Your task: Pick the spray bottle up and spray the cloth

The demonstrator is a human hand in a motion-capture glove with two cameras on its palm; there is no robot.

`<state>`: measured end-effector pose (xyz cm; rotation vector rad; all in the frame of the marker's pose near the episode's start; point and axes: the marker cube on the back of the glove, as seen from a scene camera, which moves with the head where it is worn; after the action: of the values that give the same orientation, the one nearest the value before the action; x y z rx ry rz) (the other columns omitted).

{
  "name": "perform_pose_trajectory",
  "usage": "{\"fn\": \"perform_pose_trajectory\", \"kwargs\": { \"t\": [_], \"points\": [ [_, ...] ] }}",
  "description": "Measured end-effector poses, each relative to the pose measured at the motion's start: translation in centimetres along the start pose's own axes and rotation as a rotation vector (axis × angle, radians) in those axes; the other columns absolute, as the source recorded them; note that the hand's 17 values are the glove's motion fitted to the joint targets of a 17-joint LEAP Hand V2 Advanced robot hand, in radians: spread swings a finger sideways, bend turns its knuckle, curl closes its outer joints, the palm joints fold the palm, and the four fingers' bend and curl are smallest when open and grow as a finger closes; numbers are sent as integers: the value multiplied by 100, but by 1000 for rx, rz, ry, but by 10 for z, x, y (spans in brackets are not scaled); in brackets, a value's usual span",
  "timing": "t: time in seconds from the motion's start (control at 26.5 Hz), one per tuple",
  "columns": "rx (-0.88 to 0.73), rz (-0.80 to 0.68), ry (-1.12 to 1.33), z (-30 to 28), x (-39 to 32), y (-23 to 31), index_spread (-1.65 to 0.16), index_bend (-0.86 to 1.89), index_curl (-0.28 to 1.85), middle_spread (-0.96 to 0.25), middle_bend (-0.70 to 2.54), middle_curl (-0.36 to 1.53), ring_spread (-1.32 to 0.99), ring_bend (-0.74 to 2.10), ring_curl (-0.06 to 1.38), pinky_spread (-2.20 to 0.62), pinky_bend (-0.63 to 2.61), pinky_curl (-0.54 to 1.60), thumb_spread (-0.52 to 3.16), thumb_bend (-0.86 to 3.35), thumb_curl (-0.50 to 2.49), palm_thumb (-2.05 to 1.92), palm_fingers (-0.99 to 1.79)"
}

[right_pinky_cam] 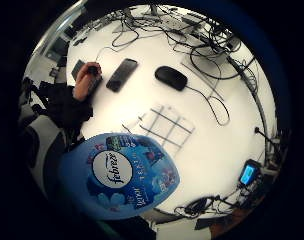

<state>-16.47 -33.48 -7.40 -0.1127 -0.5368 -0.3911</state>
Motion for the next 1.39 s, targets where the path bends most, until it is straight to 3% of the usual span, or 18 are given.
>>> {"fn": "perform_pose_trajectory", "kwargs": {
  "t": [0.38, 0.68, 1.39],
  "points": [
    [315, 27, -329, 49, 16, -61, -30, 37, 61, -21, 69, 55, -22, 74, 49, -32, 47, 43, 13, -3, 80, 94, 138],
    [531, 171, -382, 106, 40, -73, -30, 36, 61, -21, 69, 55, -22, 74, 49, -32, 47, 43, 13, -3, 80, 94, 138],
    [655, 154, -456, 115, 58, -69, -30, 36, 62, -21, 69, 55, -22, 74, 50, -32, 48, 44, 13, -3, 80, 95, 138]
  ]
}}
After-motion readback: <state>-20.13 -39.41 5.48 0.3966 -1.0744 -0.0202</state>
